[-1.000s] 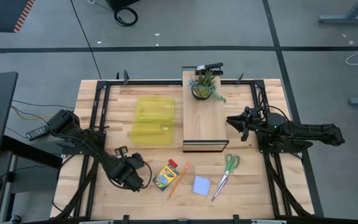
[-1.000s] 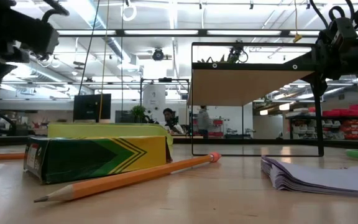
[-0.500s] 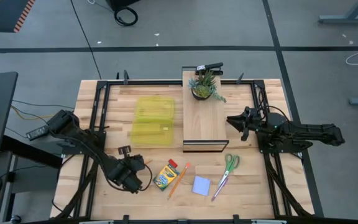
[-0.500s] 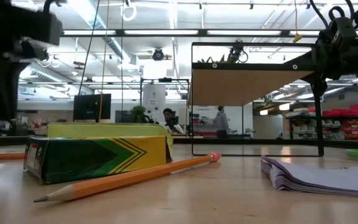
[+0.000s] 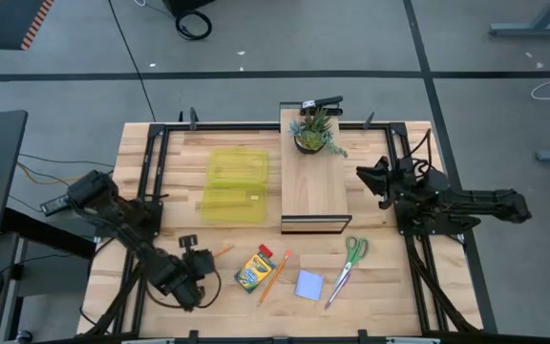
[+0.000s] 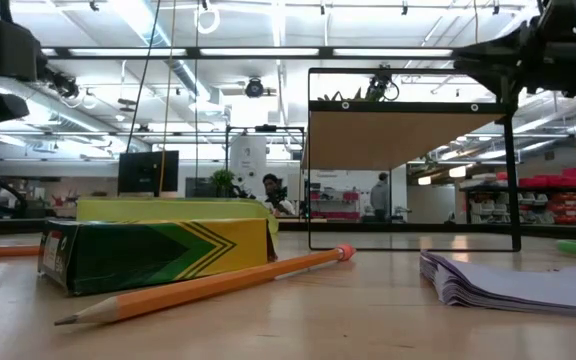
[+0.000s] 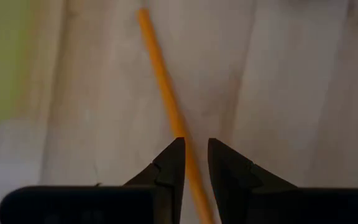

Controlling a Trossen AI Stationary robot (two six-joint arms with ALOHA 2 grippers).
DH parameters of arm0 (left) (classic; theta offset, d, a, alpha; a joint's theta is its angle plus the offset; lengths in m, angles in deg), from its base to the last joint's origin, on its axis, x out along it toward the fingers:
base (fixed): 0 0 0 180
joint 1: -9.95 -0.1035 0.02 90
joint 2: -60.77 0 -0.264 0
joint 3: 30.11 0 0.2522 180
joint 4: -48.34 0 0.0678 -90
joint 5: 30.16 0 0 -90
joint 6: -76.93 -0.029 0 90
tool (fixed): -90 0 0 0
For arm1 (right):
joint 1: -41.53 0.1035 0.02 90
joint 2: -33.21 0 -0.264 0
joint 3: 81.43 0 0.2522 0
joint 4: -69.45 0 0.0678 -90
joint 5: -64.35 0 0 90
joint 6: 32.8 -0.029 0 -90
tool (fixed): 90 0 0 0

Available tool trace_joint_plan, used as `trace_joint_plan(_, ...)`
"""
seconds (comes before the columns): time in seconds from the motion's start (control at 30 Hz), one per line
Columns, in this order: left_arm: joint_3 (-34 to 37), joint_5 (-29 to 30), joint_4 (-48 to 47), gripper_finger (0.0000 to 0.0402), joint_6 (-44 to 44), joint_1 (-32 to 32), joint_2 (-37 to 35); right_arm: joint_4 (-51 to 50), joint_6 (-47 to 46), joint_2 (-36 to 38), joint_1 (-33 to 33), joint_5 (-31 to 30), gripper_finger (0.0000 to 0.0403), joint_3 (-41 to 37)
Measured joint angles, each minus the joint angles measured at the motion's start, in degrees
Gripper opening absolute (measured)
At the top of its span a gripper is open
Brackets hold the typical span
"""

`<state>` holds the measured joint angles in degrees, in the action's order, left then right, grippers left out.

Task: Pack school essentials
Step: Put the bottom left pencil into the supply box

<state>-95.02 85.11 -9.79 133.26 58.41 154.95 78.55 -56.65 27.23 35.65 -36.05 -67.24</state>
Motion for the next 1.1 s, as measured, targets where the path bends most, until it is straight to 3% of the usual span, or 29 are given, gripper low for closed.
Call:
trace_joint_plan(0.23,2.49,0.43,1.23,0.0075,2.33,0.48,-2.20,1.06,2.87,-8.93,0.03,4.36,0.0093,4.83)
trace_joint_plan(0.6,7.64,0.36,7.84,0.0054,5.09,0.07,-5.88,-0.49,11.30,-42.09,4.52,10.28,0.0093,25.73)
trace_joint_plan(0.8,7.64,-2.99,7.63,0.0082,7.84,0.11,-6.98,-3.22,15.81,-58.90,9.65,11.42,0.0092,38.37)
trace_joint_plan(1.1,7.64,-4.57,7.23,0.0140,9.13,0.33,-6.99,-23.56,20.55,-78.81,11.31,10.39,0.0084,61.98)
